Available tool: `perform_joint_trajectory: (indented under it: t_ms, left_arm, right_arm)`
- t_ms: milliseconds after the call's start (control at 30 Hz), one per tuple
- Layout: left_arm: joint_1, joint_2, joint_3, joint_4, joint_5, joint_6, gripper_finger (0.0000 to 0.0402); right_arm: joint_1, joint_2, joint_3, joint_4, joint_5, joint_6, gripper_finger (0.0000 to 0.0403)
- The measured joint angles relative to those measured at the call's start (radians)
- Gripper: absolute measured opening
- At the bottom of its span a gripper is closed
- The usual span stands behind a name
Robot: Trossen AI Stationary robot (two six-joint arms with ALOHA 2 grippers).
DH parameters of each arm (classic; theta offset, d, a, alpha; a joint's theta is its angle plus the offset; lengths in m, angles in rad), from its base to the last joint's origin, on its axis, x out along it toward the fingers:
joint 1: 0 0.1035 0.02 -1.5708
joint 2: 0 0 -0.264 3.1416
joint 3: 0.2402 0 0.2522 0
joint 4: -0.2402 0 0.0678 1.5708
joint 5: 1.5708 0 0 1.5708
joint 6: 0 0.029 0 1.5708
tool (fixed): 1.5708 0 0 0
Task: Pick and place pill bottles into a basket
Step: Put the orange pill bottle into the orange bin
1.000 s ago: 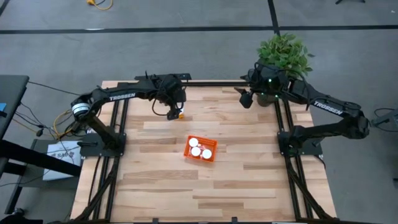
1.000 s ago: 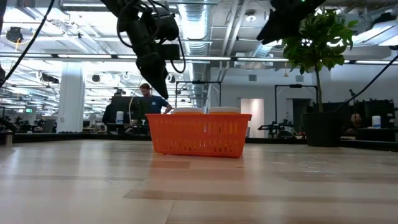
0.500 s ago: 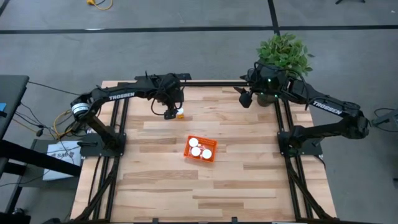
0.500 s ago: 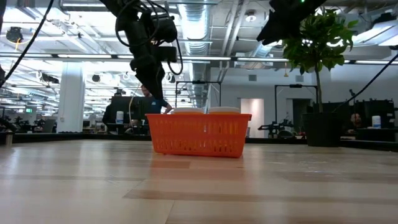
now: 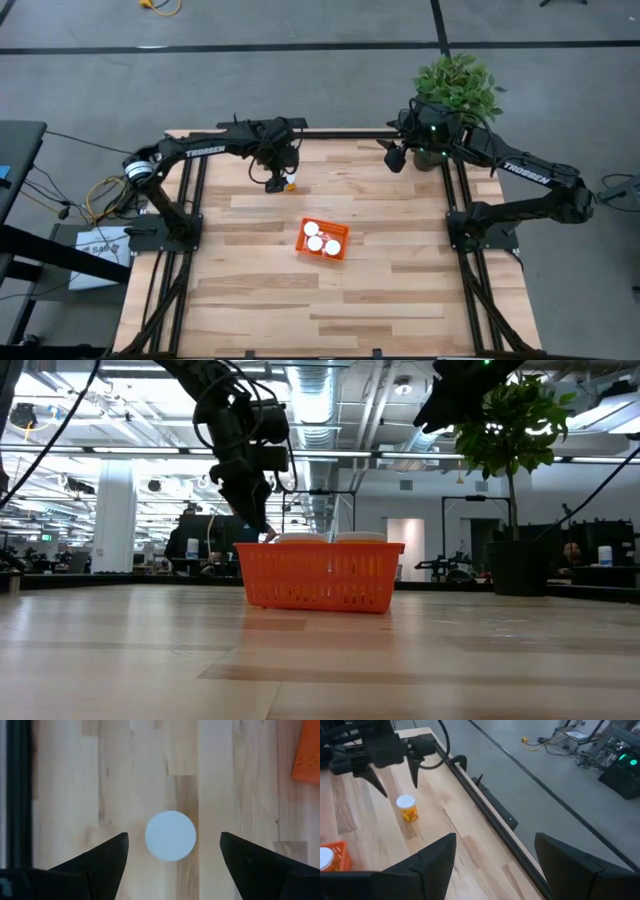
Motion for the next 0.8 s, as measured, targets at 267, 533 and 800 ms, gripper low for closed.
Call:
perform_joint_trajectory:
  t_ms: [267,533,800]
  left_arm:
    - [0.001,0.028,0.006,0.004,0.024,0.023,0.0307]
    - [-0.004,0.028,0.006,0.002,-0.012,0.038,0.0307]
    - [-0.011,0.028,0.006,0.003,-0.025,0.034,0.0307]
  right_arm:
    - [-0.005,0.0,0.0,-0.004,0.0,-0.001,0.0265]
    - [-0.005,0.0,0.0,-0.008,0.001,-0.008,0.0265]
    - [-0.002,0.0,0.0,-0.008,0.001,-0.008,0.0265]
